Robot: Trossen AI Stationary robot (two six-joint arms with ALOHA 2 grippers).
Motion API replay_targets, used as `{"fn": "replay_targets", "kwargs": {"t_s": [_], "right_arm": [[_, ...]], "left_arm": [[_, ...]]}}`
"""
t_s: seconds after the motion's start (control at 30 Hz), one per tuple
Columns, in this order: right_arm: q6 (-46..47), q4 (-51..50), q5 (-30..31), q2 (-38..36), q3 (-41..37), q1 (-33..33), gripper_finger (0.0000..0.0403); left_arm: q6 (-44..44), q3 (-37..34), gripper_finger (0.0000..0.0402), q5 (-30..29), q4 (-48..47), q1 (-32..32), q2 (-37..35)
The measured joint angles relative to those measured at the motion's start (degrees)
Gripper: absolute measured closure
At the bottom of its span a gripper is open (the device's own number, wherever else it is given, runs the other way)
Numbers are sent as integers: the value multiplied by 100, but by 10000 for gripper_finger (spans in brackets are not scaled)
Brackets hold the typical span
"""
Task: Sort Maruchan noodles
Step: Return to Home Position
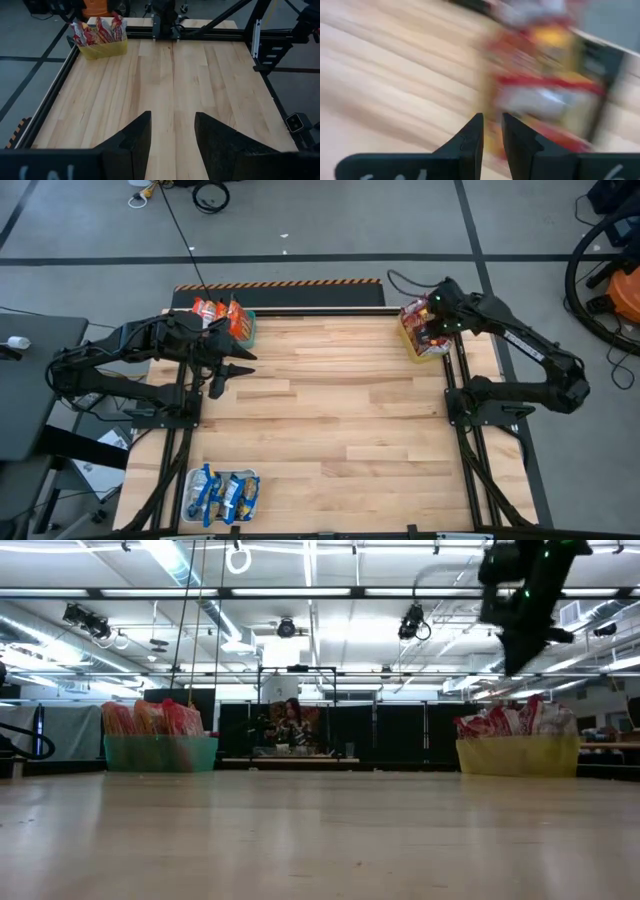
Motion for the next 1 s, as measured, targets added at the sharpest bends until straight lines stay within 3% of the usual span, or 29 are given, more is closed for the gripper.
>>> {"fn": "replay_targets", "kwargs": {"t_s": [0.13,0.43,0.6,0.7,0.93,1.0], "right_arm": [[447,1342,-782,-598,-133,770,328],[922,4255,-944,-1249,-860,3412,331],[858,4520,-467,-1224,-1091,4818,369],[840,4640,-220,-1304,-1087,5269,394],[107,4110,-1389,-1390,-1085,5558,365],[128,3918,-1432,-1323,-1076,5645,356]], "left_arm": [[0,0,246,0,-1,-1,-1],[2,0,246,0,-1,-1,0],[2,0,246,1,1,0,-1],[1,0,246,1,0,-1,-1],[-103,-17,246,57,345,-3,-1],[22,-254,246,104,985,-2,-17]]}}
